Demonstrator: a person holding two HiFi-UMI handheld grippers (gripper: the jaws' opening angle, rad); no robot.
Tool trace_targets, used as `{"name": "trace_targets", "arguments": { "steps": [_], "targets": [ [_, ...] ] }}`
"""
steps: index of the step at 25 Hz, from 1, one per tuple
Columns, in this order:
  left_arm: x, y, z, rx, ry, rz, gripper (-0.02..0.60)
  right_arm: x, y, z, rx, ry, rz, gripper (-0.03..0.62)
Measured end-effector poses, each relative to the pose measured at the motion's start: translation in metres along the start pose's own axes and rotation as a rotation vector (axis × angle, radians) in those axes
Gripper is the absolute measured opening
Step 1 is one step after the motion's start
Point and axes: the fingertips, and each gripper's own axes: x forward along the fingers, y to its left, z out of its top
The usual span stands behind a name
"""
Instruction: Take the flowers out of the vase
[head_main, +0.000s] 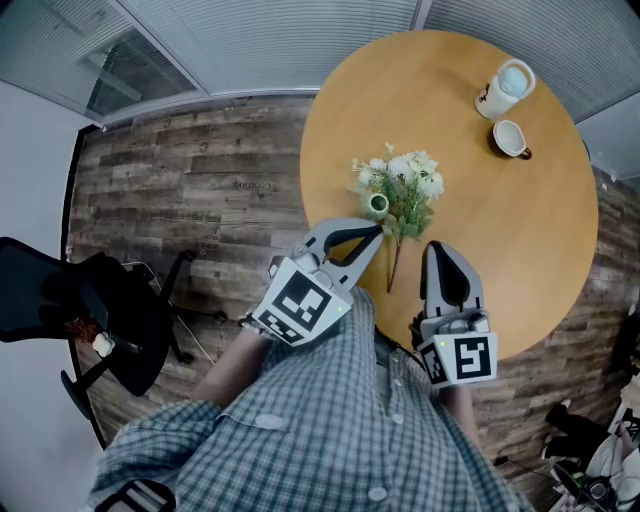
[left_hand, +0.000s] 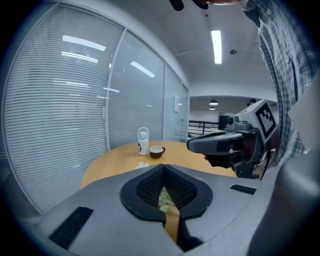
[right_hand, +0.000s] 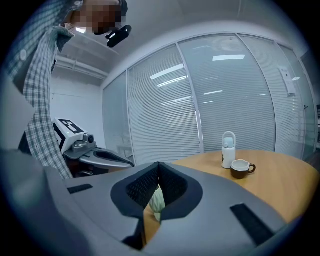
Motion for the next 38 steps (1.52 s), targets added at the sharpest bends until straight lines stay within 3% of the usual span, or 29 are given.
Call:
{"name": "trace_targets", "arguments": {
  "steps": [38],
  "targets": [
    [0.0056,0.0007,-0.0028,-0.003,0.014,-0.013,0.008,0.0045,-0.0008,-0.0077,0.005,0.043,0.012,0.009]
  ]
}}
